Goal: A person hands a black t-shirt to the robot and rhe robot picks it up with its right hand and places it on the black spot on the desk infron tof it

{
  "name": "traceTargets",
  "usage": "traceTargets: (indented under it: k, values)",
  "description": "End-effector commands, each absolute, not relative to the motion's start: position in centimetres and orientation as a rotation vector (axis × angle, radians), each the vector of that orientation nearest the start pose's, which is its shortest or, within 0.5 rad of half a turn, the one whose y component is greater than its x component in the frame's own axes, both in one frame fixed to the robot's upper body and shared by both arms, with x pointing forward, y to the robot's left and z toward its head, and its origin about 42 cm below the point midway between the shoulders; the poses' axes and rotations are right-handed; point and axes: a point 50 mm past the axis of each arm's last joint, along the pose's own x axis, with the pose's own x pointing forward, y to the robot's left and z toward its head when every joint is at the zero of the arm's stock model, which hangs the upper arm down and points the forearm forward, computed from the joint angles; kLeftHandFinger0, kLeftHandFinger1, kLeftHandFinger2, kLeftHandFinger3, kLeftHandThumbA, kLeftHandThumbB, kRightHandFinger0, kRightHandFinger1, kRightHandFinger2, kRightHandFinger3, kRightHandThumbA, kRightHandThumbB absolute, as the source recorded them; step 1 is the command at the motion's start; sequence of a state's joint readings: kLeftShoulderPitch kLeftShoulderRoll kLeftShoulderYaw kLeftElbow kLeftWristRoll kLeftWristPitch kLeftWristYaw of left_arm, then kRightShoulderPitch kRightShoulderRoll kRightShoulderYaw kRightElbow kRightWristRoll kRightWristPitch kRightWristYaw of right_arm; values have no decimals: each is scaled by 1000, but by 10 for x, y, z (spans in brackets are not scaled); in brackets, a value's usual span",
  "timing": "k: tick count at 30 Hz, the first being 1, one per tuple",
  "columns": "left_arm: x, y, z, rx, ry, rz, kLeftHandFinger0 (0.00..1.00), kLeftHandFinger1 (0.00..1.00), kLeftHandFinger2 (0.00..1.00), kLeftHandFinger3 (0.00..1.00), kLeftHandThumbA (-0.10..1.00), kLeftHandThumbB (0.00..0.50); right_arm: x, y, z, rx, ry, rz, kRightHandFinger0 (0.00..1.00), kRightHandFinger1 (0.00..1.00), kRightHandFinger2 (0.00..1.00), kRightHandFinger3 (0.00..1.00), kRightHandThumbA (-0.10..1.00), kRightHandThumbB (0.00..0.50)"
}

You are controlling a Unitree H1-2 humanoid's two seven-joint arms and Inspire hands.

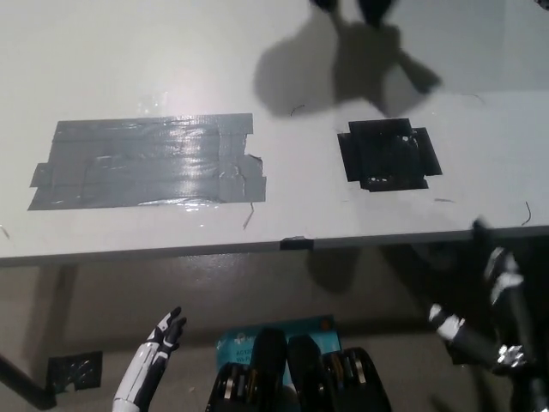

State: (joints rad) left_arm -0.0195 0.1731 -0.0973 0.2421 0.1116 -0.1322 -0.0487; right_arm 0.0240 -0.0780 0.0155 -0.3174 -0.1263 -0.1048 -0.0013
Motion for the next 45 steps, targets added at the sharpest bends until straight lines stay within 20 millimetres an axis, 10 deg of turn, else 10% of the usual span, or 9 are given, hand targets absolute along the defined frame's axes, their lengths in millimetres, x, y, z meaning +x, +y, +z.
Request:
traceTargets:
  k: [1,26,45]
  values:
    - [289,249,53,307,45,-175,1000,1000,1000,1000,1000,496,278,-224,248,-268,-619,-41,1000,1000,1000,1000,829,265]
    - [301,247,61,310,17,-193,1000,1000,1000,1000,1000,491,452,-180,315,-415,-493,30,1000,1000,1000,1000,951,448]
    - [318,244,75,322,6,-213,1000,1000,1000,1000,1000,497,459,-188,330,-683,-310,570,1000,1000,1000,1000,818,500]
